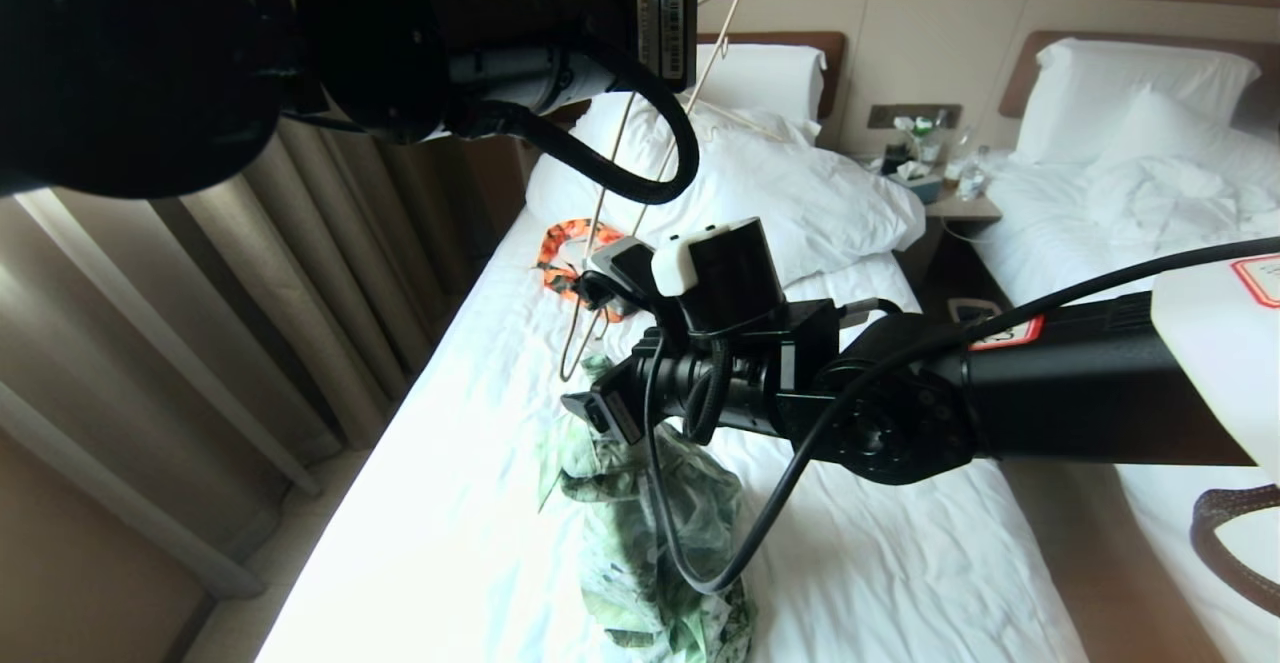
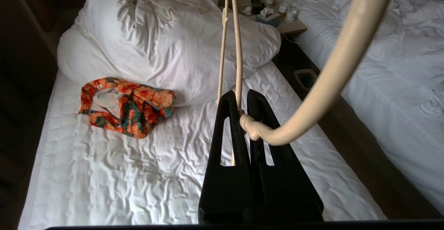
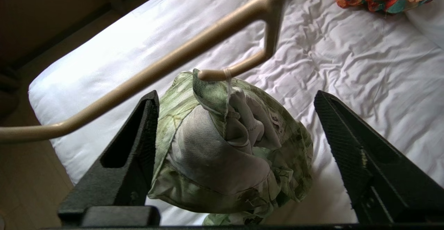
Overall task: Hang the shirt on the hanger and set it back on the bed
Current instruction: Take the clothes hanger out of the clothes
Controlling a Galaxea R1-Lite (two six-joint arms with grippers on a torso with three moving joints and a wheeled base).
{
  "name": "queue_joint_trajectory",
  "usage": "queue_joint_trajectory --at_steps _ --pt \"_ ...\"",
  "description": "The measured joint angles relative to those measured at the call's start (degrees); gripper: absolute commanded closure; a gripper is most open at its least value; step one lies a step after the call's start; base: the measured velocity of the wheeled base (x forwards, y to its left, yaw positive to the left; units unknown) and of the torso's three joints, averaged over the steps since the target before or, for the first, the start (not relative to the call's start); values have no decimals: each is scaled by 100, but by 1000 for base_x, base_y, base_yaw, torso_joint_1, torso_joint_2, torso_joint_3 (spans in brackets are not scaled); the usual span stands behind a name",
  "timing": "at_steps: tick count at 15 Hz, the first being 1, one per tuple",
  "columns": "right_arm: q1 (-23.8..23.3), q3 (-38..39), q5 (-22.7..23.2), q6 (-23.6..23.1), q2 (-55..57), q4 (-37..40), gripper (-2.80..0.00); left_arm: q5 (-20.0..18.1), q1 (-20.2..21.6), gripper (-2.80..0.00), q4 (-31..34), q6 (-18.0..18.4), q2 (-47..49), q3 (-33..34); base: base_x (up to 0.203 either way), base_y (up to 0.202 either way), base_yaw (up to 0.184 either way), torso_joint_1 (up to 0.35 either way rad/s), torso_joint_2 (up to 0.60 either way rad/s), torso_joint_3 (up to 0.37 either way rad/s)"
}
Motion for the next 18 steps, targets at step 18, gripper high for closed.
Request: queue_joint_trajectory --at_steps 18 --pt "-71 554 343 373 -229 -47 0 -390 309 0 -13 -1523 -334 656 0 0 0 0 0 0"
